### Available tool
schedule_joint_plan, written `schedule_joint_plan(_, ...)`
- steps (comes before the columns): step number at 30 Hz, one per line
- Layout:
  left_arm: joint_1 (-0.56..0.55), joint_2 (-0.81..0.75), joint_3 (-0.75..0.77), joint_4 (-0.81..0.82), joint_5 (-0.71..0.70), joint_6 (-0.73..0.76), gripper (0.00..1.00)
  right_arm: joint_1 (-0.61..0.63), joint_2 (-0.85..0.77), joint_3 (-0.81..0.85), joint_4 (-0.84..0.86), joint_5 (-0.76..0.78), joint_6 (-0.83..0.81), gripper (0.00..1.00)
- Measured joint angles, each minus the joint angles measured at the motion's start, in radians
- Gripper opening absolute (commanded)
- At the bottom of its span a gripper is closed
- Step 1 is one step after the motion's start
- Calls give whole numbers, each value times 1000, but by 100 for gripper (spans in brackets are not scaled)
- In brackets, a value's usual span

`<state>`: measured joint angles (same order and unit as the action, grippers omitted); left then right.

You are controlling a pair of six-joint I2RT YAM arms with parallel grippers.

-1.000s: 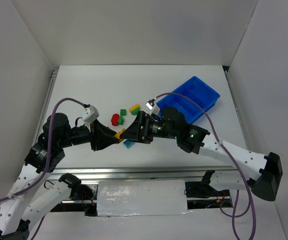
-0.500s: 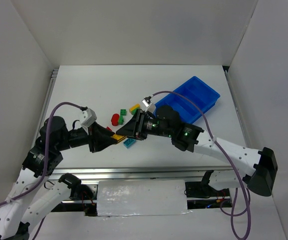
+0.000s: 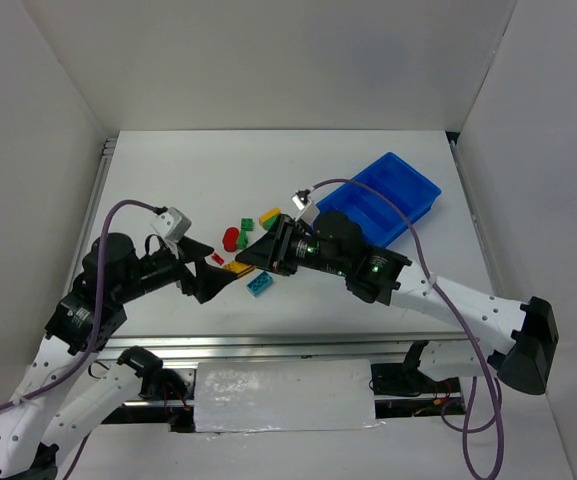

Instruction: Sort the legos into containers by color

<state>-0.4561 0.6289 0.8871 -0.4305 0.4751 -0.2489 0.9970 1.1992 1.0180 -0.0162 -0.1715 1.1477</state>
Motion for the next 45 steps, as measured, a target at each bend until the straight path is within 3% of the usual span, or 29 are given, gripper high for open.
schedule_joint_plan(5, 15, -26, 0, -30, -248, -51, 100, -103, -38, -24, -77, 92, -56, 0)
schedule_joint_plan(11, 42, -22, 0, -77, -515, -112, 99, -365, -107, -39, -250, 337, -170, 0)
schedule_joint_plan(16, 46, 14, 0, -107, -613, -129, 99, -564, -67, -39, -331, 490, -264, 0)
schedule_joint_plan(21, 49, 35, 0, -124, -653, -137, 99, -718, 104, -9, -359, 523, -331, 0)
schedule_joint_plan(29, 55, 31, 0, -126, -673, -146, 99, -766, 296, 57, -371, 519, -379, 0)
schedule_joint_plan(45, 61, 52, 0, -126, -673, -146, 99, -784, 365, 109, -365, 516, -412, 0)
